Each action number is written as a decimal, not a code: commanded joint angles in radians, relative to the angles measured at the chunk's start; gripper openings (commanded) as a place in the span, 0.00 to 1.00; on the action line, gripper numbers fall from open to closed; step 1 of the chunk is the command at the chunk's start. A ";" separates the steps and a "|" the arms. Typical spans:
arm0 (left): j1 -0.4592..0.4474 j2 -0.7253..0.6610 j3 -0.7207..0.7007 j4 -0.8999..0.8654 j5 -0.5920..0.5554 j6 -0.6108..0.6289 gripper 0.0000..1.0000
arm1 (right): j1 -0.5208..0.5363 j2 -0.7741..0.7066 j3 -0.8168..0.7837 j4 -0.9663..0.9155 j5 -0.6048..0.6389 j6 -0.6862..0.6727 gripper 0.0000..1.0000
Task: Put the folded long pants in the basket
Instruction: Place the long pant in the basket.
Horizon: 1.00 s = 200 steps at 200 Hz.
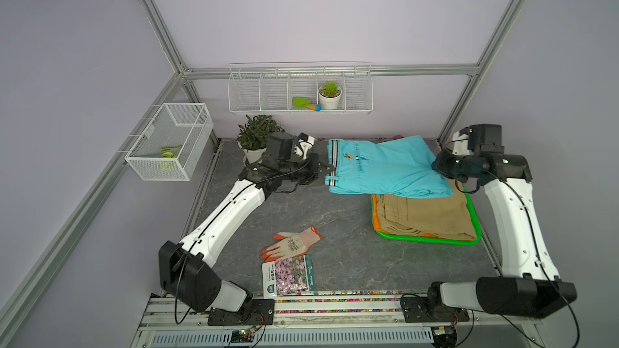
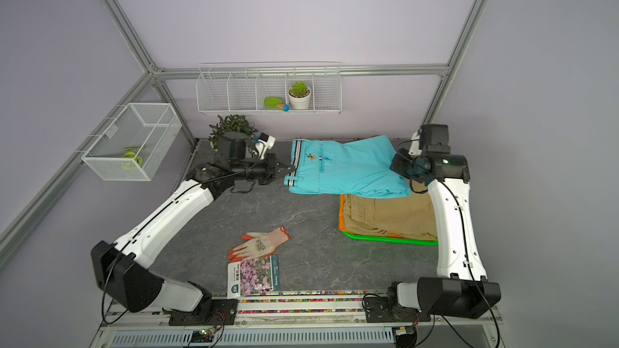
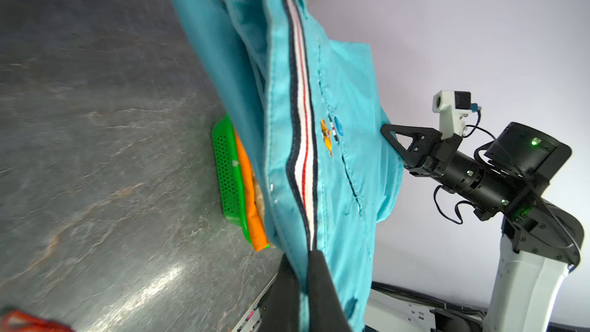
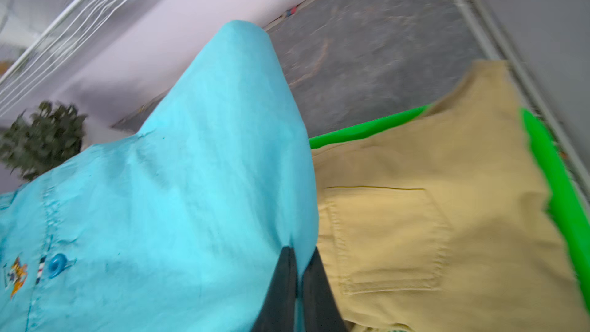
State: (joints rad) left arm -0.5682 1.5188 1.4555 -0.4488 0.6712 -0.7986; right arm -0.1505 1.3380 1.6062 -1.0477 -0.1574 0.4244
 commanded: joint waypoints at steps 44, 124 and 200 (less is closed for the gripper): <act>-0.192 0.318 0.206 0.032 -0.112 0.032 0.00 | -0.115 -0.056 -0.227 0.060 0.422 -0.080 0.00; -0.275 0.413 0.167 0.131 -0.130 0.011 0.00 | -0.137 0.101 -0.114 -0.009 0.529 -0.085 0.00; -0.329 0.469 0.168 0.170 -0.117 -0.028 0.00 | -0.203 0.094 -0.217 0.023 0.547 -0.047 0.00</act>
State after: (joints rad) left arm -0.8936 1.9438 1.6417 -0.3283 0.5453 -0.8062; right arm -0.3374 1.4006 1.4174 -1.0508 0.3119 0.3511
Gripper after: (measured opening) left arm 0.071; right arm 0.090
